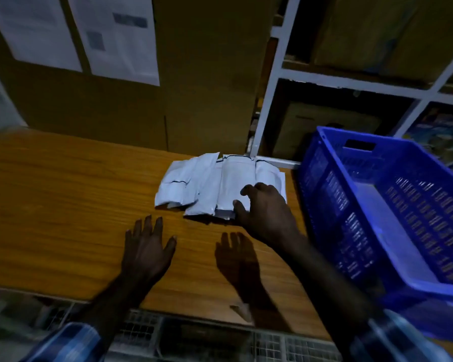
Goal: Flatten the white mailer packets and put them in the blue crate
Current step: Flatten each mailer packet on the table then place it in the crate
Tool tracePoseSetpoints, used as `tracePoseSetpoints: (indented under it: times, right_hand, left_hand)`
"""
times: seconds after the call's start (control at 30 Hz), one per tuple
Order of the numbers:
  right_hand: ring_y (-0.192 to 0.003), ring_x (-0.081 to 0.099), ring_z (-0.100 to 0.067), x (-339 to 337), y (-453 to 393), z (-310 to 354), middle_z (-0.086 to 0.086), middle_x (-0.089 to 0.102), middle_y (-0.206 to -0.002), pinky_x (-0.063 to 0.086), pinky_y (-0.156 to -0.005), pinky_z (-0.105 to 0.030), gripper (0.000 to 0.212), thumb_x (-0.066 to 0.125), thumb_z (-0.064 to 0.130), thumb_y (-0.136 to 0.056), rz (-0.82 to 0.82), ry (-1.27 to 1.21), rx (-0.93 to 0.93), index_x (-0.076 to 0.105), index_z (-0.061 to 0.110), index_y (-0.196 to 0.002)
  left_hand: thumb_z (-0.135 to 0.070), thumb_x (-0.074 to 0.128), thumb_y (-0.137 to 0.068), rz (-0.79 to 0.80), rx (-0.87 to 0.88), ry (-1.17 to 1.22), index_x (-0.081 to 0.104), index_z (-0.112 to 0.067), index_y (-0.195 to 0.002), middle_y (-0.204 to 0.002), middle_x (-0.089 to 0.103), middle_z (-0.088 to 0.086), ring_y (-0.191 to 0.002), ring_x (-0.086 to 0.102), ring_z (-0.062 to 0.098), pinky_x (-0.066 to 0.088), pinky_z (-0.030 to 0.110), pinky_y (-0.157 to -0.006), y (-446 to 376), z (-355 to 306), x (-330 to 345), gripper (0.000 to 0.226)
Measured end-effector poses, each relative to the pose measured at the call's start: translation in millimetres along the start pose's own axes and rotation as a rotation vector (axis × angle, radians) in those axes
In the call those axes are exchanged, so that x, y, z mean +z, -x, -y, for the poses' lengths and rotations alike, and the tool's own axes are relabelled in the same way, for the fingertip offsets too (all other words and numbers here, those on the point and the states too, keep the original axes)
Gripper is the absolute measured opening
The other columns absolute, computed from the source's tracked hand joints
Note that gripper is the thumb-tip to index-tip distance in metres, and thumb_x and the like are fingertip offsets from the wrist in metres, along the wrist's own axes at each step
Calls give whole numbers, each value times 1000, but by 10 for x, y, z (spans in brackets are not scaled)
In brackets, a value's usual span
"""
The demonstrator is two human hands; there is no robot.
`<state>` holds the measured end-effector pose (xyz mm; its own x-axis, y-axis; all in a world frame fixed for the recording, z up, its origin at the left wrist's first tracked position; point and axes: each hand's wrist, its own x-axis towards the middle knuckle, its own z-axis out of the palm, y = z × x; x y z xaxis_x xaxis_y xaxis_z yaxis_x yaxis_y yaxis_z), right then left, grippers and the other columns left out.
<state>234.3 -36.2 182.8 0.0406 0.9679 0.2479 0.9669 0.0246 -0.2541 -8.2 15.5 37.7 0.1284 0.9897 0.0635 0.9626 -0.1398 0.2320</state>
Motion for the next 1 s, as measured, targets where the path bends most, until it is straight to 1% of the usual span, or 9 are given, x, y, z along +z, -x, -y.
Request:
tracePoseSetpoints:
  times: [0.07,0.13,0.23,0.37,0.47,0.6,0.77,0.87,1.0]
  right_hand:
    - [-110,54,-33,233,-153,53,-15,62,-114,48,-82,-39,41,54,39,-95,3,3,93,61,10,-123]
    - [-113,53,-36,434,-371,61,-18,59,-120,49,-87,-42,50,53,42,-92,-9,-14,219,57,7,-128]
    - [-123,43,-38,697,-745,22,-20,48,-134,42,-97,-45,65,50,53,-90,-2,1,413,46,8,-137]
    - [-125,41,-39,1060,-1034,-51,-20,42,-139,40,-99,-46,79,55,64,-87,40,83,470,35,11,-143]
    - [-119,43,-37,1311,-1051,-15,-21,43,-133,44,-94,-46,75,61,55,-86,5,102,507,32,14,-143]
    - [-115,47,-33,1340,-1114,26,-17,52,-125,49,-91,-44,54,66,27,-87,-103,-19,587,44,17,-135]
    - [-92,65,-37,894,-1147,72,-16,70,-104,56,-78,-48,36,54,11,-84,-375,-287,514,63,11,-119]
    - [-90,65,-30,623,-827,229,-11,70,-99,54,-77,-43,31,56,9,-83,-506,-364,287,67,11,-112]
    - [-105,57,-16,574,3,288,0,65,-113,47,-87,-29,44,66,-5,-79,-309,-322,-5,65,16,-118]
  left_hand:
    - [-62,30,-96,83,-56,-21,17,-16,-155,-162,13,14,-148,10,32,10,53,-118,-117,184,104,75]
    - [-68,21,-94,113,-76,-45,10,-16,-156,-163,3,13,-150,1,29,1,52,-119,-172,263,149,82]
    - [-69,13,-88,50,-48,-53,26,-9,-153,-160,16,18,-148,14,33,4,56,-117,-204,299,218,89]
    - [-66,18,-86,26,-23,-46,44,-3,-144,-153,33,24,-142,29,38,12,60,-113,-228,337,280,90]
    - [-63,27,-86,-21,-5,-45,50,1,-139,-148,39,27,-138,35,41,16,62,-111,-243,340,308,86]
    - [-63,30,-85,-34,-6,-41,51,1,-138,-148,39,27,-138,35,41,15,62,-111,-260,347,363,85]
    - [-65,27,-86,-33,-26,-34,48,-3,-141,-151,37,23,-141,32,38,12,60,-113,-267,348,359,86]
    - [-64,14,-88,-28,-50,67,38,-9,-148,-156,31,15,-146,23,31,5,55,-117,-242,322,255,85]
    - [-50,19,-92,-217,-136,648,42,-13,-146,-154,37,9,-144,29,23,9,51,-121,-210,358,93,69]
